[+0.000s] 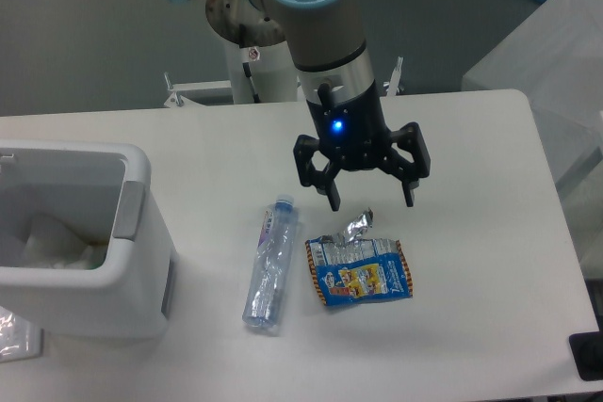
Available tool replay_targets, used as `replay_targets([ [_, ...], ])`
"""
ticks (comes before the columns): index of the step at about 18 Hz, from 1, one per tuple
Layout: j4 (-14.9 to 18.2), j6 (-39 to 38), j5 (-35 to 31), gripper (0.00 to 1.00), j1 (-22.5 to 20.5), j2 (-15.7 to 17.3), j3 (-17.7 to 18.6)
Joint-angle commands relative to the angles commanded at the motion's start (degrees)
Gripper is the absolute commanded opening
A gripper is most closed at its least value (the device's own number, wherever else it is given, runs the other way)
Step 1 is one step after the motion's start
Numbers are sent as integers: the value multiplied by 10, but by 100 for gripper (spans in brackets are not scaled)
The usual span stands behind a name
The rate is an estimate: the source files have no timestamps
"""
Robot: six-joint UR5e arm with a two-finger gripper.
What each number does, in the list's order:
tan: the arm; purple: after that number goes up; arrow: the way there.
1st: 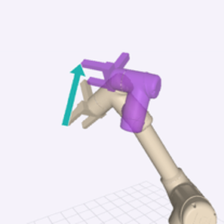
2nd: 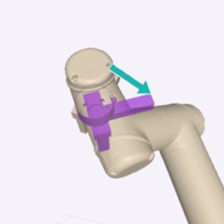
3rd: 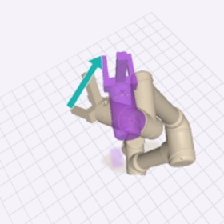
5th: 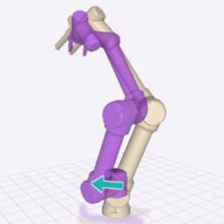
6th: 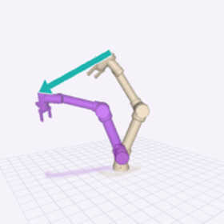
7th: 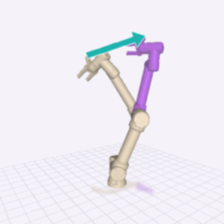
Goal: Place the trash in the trash can
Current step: 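Lower the open gripper toward the clear plastic water bottle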
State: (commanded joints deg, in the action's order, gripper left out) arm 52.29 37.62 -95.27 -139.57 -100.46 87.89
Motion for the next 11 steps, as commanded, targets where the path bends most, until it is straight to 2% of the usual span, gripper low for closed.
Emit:
replay_targets([
  [7, 0, -3, 4, 100, 3, -2, 1],
  [11, -4, -7, 4, 100, 4, -23, 4],
])
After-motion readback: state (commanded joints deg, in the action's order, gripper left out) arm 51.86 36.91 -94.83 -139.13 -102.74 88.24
